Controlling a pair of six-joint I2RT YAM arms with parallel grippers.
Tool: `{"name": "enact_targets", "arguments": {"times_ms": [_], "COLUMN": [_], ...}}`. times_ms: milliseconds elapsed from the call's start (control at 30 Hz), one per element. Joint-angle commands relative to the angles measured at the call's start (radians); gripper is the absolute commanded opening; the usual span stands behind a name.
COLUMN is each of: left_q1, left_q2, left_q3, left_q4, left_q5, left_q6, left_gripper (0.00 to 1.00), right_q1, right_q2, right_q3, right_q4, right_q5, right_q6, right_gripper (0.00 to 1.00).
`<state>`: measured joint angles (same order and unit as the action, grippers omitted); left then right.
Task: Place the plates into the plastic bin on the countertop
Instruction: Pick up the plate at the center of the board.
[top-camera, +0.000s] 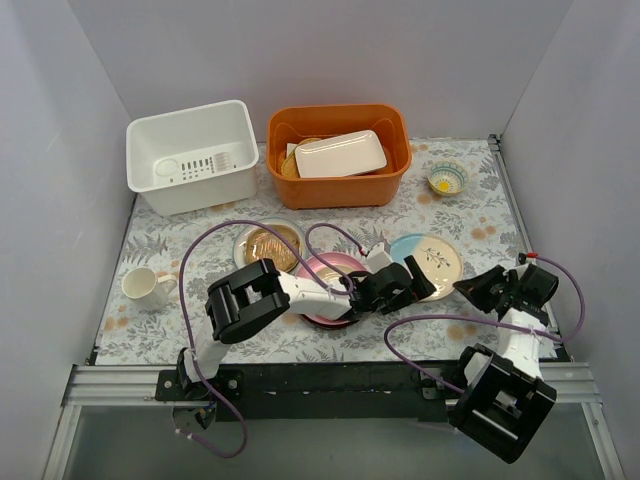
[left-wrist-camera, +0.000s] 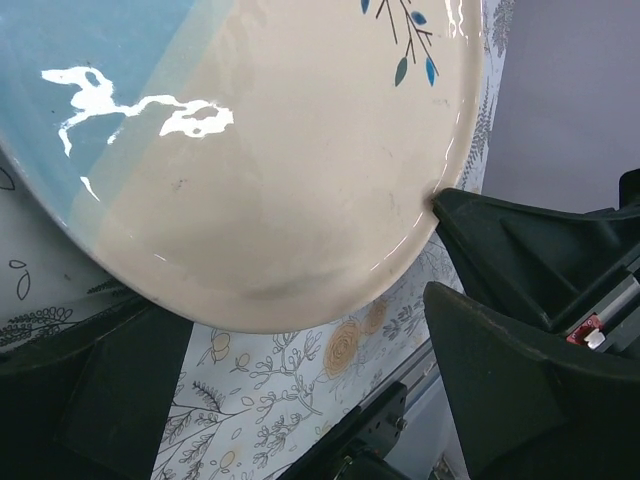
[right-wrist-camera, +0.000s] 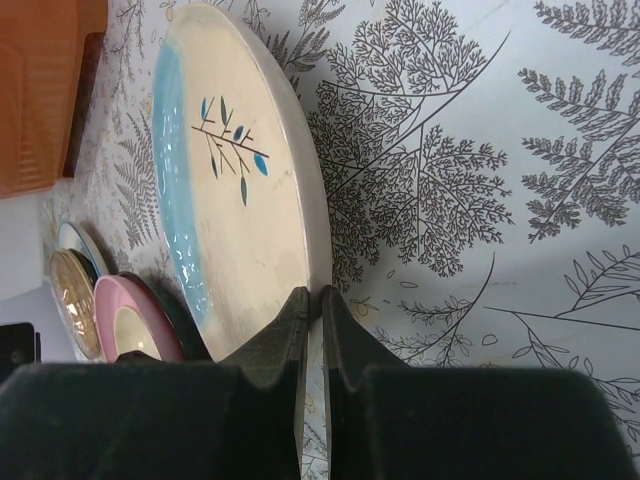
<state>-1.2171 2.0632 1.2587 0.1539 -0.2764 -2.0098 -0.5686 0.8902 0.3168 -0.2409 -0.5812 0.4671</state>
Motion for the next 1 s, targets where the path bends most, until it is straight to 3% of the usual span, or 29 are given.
{"name": "enact_targets", "arguments": {"times_ms": [0,600,967], "left_q1": [0.031,0.103,0.126], "left_q2": [0.032,0.049,0.038], "left_q3": [-0.010,-0.105,-0.068], "left_q4": [-0.050,0.164,0.263], "left_q5": [0.000,0.060,0.080], "left_q6": [-0.172,-0.063,0.089], "left_gripper": [0.98,0.98,0.89], "right_q1": [-0.005,-0.005,-0.005], "right_q2": [-0.023,-0.071,-0.028], "right_q3": [0.013,-0.065,-0.079], "right_q4": [0.040,0.100,0.137], "right_q5": [-0.107,-0.241,-0.263], "right_q6": [0.007,0.080,0.073], "right_gripper": [0.01,0.01,0.01]}}
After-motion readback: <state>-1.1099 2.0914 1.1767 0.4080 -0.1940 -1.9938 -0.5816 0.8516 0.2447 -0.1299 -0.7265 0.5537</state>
